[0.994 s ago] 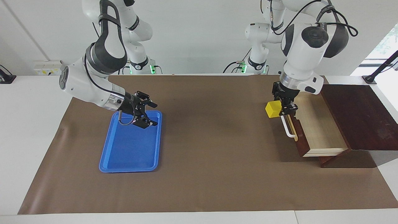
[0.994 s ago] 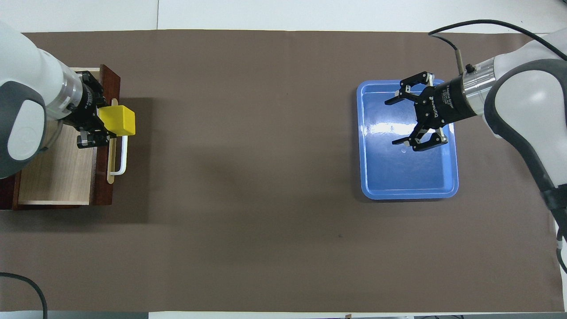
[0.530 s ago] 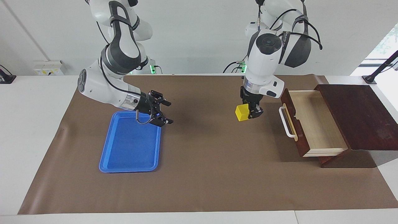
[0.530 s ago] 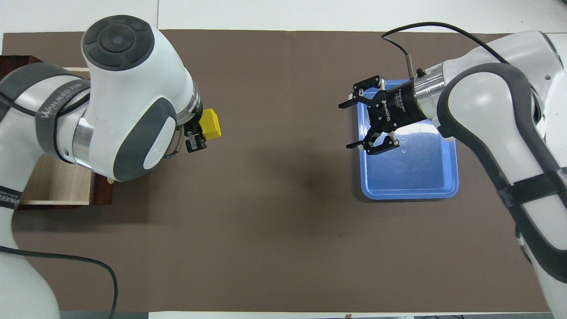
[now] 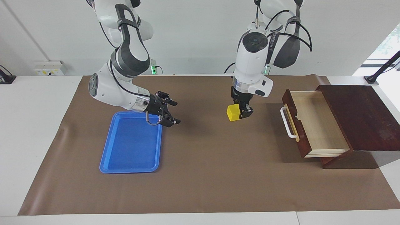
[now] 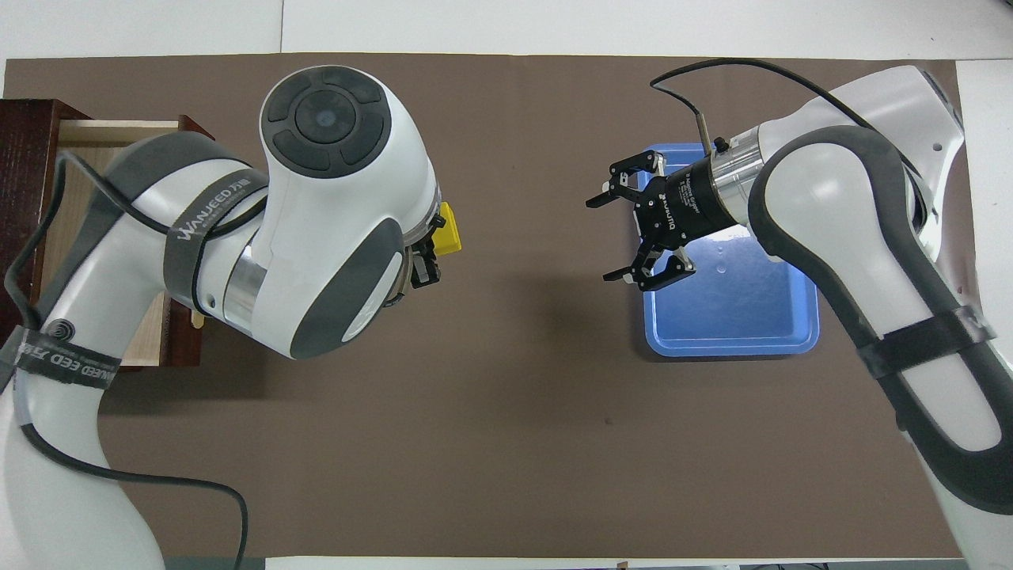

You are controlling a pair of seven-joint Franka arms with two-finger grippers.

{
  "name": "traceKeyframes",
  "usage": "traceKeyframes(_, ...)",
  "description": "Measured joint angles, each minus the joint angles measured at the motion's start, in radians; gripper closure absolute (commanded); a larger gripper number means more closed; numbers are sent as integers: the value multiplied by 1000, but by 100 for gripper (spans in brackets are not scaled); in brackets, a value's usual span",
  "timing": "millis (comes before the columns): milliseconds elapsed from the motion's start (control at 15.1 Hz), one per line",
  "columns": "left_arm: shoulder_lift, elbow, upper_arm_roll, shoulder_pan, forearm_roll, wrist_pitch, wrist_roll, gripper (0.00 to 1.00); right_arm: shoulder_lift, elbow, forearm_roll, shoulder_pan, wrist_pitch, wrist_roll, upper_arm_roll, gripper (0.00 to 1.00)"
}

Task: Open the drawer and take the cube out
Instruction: 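Bring the cube to the right gripper and close the right gripper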

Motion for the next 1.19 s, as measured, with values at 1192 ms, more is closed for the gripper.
traceKeyframes(1192,15,-2,10,-13,0,8,-10,100,202,186,66,136,128,2,2,1)
